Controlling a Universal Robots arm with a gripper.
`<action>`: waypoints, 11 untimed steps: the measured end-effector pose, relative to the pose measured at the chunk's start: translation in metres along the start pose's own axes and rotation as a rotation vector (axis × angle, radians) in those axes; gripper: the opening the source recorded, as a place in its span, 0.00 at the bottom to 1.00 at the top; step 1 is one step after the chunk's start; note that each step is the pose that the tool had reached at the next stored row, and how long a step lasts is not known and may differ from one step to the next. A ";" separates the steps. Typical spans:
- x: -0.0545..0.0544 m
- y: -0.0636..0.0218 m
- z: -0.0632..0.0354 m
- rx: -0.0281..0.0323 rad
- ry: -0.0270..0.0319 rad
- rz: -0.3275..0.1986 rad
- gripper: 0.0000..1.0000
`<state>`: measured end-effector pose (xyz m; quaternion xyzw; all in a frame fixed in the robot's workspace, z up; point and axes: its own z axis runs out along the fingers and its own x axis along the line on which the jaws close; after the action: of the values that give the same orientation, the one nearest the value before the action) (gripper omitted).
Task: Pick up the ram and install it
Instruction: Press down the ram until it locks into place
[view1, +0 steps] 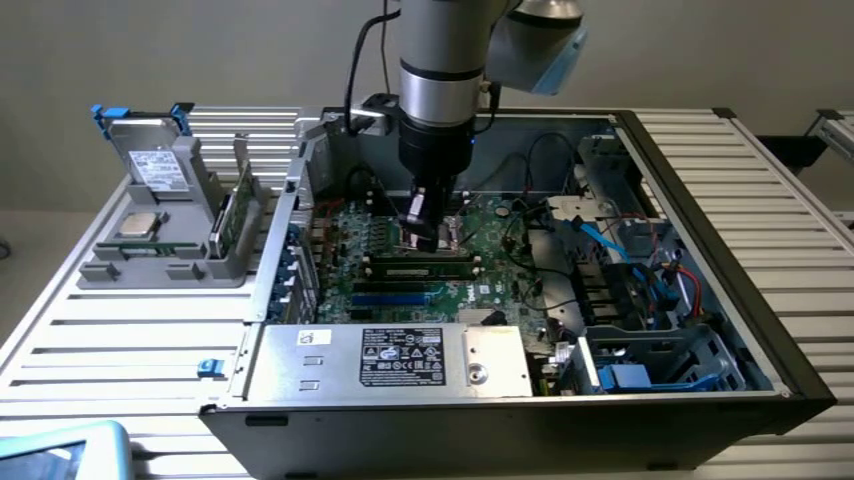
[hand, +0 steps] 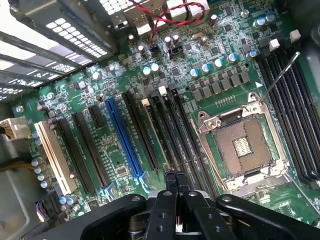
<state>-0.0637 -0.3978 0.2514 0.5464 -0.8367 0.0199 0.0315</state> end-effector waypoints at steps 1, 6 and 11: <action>0.000 0.0000 0.0001 -0.0011 0.0000 0.015 0.11; 0.000 0.0000 0.0008 -0.0071 0.0000 0.095 0.11; 0.000 0.0000 0.0014 -0.0130 -0.0001 0.174 0.11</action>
<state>-0.0637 -0.3978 0.2500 0.4713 -0.8812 0.0171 0.0332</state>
